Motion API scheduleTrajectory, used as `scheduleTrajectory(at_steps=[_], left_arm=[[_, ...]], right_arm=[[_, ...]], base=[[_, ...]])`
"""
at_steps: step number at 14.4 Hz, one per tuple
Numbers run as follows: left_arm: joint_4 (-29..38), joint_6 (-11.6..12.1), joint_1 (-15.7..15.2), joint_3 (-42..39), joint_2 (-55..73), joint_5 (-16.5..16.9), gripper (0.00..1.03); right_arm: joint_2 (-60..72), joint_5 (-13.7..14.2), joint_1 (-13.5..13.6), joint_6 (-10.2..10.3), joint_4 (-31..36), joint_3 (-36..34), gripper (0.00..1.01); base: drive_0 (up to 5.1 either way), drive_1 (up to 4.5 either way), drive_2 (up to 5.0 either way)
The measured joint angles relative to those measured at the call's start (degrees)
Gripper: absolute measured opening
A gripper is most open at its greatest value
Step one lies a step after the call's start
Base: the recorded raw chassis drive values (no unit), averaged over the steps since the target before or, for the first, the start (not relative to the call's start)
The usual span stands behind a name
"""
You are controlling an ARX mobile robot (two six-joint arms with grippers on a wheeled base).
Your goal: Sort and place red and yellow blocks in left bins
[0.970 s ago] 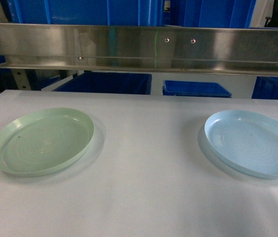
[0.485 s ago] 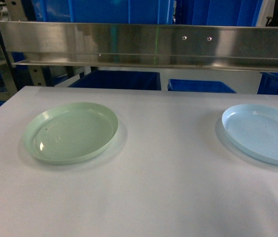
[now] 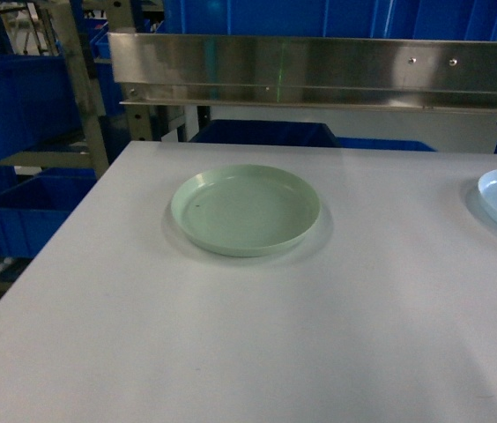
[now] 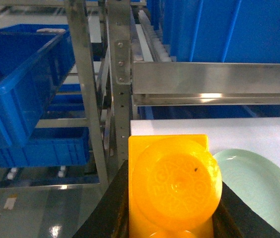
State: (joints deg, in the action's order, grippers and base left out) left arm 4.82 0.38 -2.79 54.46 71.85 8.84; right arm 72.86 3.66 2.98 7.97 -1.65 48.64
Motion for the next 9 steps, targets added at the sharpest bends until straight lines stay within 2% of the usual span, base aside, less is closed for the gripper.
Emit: scheduleTrajectory(at_steps=[9], left_arm=[[-0.1, 0.0, 0.0, 0.1, -0.1, 0.0, 0.27]], right_arm=[[-0.1, 0.0, 0.0, 0.0, -0.1, -0.1, 0.27]], base=[[-5.0, 2.28, 2.5]])
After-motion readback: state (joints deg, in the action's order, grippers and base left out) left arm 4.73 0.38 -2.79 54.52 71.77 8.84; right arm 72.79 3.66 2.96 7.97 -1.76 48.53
